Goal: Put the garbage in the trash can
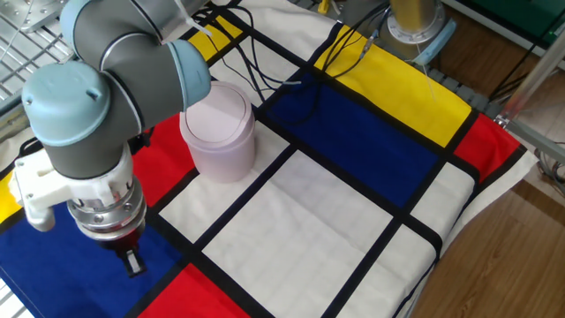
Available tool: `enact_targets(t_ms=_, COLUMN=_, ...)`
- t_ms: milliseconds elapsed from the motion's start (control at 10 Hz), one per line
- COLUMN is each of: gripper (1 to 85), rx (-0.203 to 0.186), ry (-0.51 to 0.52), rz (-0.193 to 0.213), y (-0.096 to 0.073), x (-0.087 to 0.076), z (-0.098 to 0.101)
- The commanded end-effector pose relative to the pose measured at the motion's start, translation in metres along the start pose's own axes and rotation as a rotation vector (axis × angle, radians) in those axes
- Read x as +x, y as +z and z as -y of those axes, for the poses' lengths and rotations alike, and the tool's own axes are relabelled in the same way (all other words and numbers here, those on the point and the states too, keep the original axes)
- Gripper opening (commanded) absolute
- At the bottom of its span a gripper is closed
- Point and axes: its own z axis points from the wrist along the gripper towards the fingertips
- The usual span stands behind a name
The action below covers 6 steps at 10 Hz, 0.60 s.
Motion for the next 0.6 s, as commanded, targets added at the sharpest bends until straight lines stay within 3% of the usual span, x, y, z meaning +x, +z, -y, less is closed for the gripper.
enact_targets(t_ms=0, gripper=1.0, rx=-0.017, ry=-0.055, rz=-0.026, y=-0.001, x=0.006, z=-0.003)
enact_targets(t_ms=100, gripper=1.0, rx=-0.020, ry=-0.080, rz=-0.046, y=-0.001, x=0.011, z=-0.003)
enact_targets(t_ms=500, gripper=1.0, rx=-0.040, ry=-0.160, rz=-0.099, y=-0.020, x=-0.009, z=0.049)
